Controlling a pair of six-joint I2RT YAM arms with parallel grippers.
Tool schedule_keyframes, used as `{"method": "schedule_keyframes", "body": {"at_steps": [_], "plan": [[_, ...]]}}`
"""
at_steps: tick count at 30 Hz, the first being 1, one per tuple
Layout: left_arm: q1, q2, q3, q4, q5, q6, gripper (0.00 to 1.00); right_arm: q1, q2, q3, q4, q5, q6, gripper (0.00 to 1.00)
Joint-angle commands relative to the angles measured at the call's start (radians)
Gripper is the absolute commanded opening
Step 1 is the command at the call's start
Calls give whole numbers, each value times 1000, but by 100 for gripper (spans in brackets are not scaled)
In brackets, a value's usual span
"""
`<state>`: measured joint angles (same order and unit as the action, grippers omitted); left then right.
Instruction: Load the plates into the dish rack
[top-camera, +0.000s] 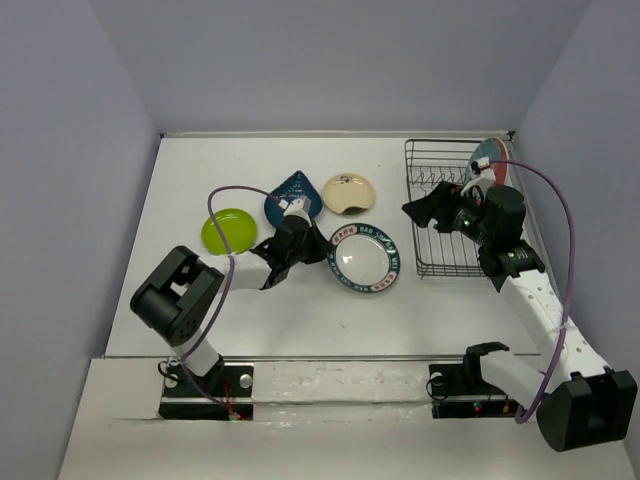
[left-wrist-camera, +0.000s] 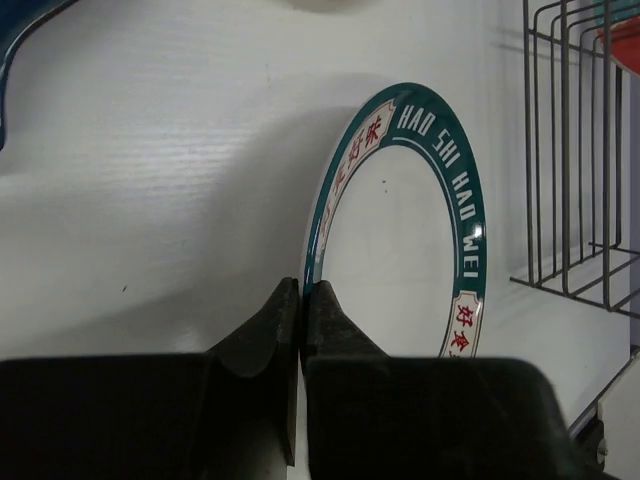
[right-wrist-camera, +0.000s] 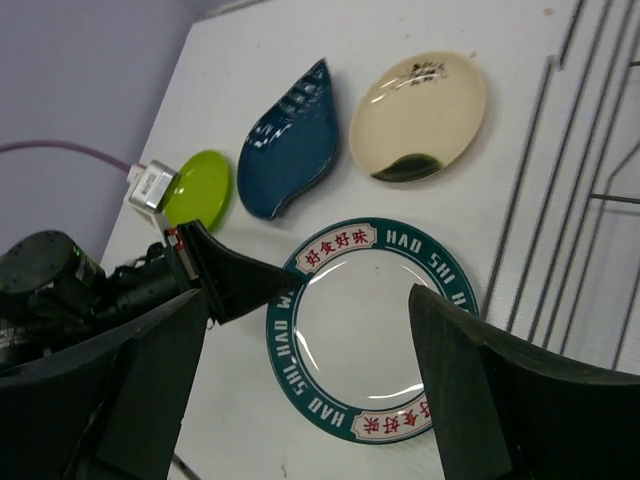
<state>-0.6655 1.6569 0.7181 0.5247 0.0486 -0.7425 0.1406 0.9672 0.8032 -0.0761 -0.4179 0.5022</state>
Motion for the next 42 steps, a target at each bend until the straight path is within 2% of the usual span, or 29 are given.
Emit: {"method": "schedule_keyframes", "body": {"at_steps": [1, 8, 13, 19, 21, 22, 23, 24, 25, 26, 27, 28, 29, 30, 31, 32, 33, 35, 36, 37, 39, 40, 42], "plan": [[12, -158, -91, -57, 7, 52, 6, 95, 59, 57, 18, -127, -68, 90], [15, -518, -135, -168, 102, 124, 6, 298, 212, 148, -69, -29, -209, 99], [23, -736, -71, -323, 103, 213, 5, 298, 287, 179, -93, -32, -272, 100], [35, -848, -36, -385, 178, 261, 5, 298, 301, 174, -102, -162, -301, 99], [37, -864, -28, -391, 180, 272, 5, 298, 294, 162, -85, -231, -306, 96], [38, -876, -23, -394, 180, 276, 5, 298, 291, 154, -71, -333, -300, 92], [38, -881, -14, -400, 180, 281, 5, 298, 291, 145, -56, -393, -294, 76], [40, -887, -9, -402, 180, 291, 5, 298, 286, 119, 2, -506, -269, 65], [40, -887, 3, -410, 180, 296, 7, 298, 285, 104, 42, -550, -246, 39], [43, -888, 12, -414, 180, 301, 10, 298, 283, 90, 127, -586, -220, 26], [43, -888, 21, -422, 177, 313, 13, 298, 281, 73, 160, -645, -173, 16], [43, -891, 32, -437, 175, 321, 21, 298, 281, 67, 195, -665, -147, 7], [41, -891, 55, -446, 168, 330, 27, 298, 281, 64, 244, -676, -125, 7], [41, -895, 70, -459, 149, 341, 36, 298, 281, 73, 251, -653, -99, 7], [44, -896, 86, -475, 133, 373, 56, 298, 277, 85, 251, -624, -90, 7], [44, -899, 125, -520, 117, 394, 66, 298, 269, 99, 242, -584, -80, 7], [43, -908, 139, -547, 70, 419, 80, 289, 265, 138, 228, -497, -68, 7], [44, -928, 153, -603, 4, 479, 92, 260, 257, 187, 185, -408, -65, 7], [44, -954, 146, -614, -71, 494, 97, 219, 252, 217, 112, -351, -79, 7], [43, -967, 132, -620, -110, 508, 99, 196, 248, 273, 76, -212, -86, 7], [43, -991, 75, -615, -171, 525, 99, 151, 235, 326, -48, -57, -105, 7], [43, -999, 54, -617, -203, 531, 99, 134, 231, 350, -83, 149, -137, 7], [44, -985, 75, -637, -205, 542, 99, 123, 234, 416, -154, 391, -200, 7]]}}
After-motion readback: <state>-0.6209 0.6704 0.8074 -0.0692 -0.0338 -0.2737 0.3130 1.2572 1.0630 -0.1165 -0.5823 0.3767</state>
